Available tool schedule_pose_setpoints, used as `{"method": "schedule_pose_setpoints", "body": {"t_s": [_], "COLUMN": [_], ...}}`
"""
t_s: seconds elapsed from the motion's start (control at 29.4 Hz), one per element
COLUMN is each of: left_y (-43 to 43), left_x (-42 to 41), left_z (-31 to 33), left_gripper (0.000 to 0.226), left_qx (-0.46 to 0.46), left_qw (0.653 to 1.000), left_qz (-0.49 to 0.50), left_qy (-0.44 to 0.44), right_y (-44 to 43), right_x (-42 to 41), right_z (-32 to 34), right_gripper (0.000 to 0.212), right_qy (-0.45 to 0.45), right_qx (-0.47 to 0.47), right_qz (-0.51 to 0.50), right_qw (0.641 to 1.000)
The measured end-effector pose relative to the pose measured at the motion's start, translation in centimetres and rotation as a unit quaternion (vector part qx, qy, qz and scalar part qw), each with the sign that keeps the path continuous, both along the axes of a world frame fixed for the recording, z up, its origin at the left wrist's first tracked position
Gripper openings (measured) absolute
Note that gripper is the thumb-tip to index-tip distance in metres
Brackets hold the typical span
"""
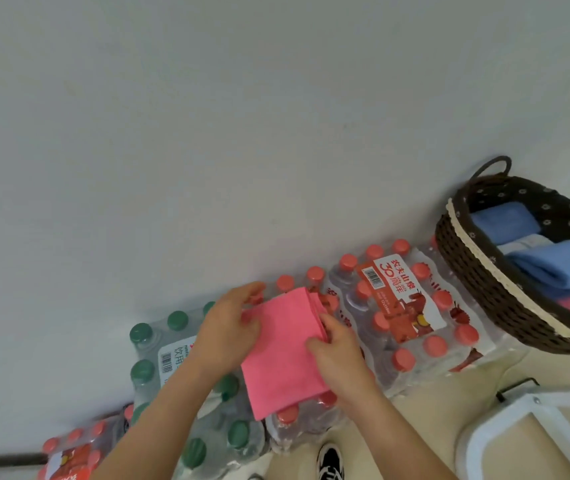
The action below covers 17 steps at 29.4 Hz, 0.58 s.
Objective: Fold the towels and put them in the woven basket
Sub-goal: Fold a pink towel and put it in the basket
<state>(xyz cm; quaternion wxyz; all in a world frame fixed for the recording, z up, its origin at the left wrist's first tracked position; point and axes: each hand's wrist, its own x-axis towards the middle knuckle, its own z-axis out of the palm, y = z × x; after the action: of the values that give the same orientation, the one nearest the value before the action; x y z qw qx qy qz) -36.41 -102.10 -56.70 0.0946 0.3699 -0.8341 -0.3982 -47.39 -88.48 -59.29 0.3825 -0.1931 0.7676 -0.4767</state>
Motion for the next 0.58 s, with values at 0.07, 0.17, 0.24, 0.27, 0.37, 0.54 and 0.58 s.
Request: {"method": "schedule_pose_setpoints", "body": {"t_s": [0.07,0.17,0.24,0.27,0.37,0.54,0.58], "left_y": [-0.8,-1.2,-0.9,-0.3,3.0,6.1,6.0], "left_x": [-0.7,-1.4,-1.6,-1.6,-0.5,1.0,0.8], "left_z": [-1.0,-2.0,-1.9,-1.6,-1.1,-1.0,-1.2], "left_gripper": [0.046,0.025,0.021,0.021,0.026,0.034,0.033], "left_qx": [-0.041,-0.058,-0.070,-0.080,-0.069,-0.083,-0.086], "left_qw": [0.995,0.983,0.980,0.978,0.965,0.971,0.978], "left_qz": [-0.052,-0.085,-0.059,-0.048,-0.064,-0.025,-0.003], "left_qy": [-0.071,-0.155,-0.174,-0.186,-0.244,-0.223,-0.188], "right_y": [0.3,0.6,0.9,1.0,1.3,1.8,2.0], "right_x": [-0.3,-0.8,-1.5,-2.0,-3.2,-3.8,-3.9], "right_z": [-0.3,-1.0,-1.0,-1.1,-1.0,-1.6,-1.9], "right_gripper": [0.037,0.026,0.021,0.019,0.017,0.022,0.022], "right_qy": [0.059,0.189,0.269,0.301,0.368,0.431,0.433], "right_qx": [0.019,0.077,0.107,0.121,0.130,0.078,0.063], "right_qz": [0.012,0.022,0.045,0.065,0.149,0.236,0.241], "right_qw": [0.998,0.979,0.956,0.944,0.908,0.867,0.866]}}
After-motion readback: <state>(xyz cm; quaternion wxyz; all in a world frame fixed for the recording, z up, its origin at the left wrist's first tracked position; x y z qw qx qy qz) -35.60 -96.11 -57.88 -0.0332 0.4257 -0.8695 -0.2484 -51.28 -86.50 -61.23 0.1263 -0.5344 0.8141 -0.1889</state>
